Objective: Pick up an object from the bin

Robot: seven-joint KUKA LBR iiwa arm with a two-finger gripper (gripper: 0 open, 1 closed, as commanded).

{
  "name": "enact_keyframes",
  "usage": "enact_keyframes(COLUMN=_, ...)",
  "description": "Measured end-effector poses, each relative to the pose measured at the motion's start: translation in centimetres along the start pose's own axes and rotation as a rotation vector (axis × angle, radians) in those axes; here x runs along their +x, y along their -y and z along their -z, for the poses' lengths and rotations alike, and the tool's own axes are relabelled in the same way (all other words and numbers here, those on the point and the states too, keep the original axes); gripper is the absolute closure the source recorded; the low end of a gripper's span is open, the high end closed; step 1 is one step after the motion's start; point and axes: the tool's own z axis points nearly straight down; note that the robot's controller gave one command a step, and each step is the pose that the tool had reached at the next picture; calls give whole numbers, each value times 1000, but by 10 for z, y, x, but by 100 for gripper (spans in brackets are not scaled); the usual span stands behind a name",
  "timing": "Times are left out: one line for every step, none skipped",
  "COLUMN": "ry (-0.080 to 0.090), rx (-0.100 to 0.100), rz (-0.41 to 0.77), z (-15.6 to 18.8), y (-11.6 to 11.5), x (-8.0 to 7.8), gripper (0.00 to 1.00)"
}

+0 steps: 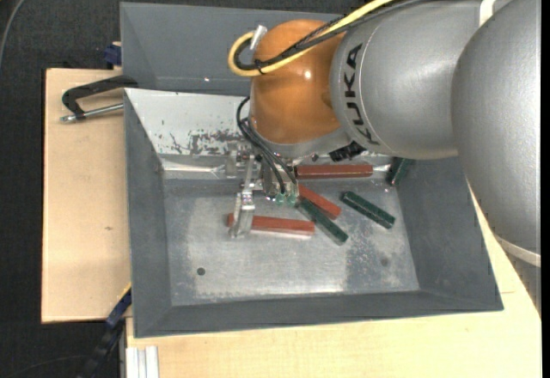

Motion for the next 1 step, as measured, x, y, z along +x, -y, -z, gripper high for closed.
enact_keyframes(ry=-9, rx=5, rz=-2, z=-101, y=66, x=26, gripper=0)
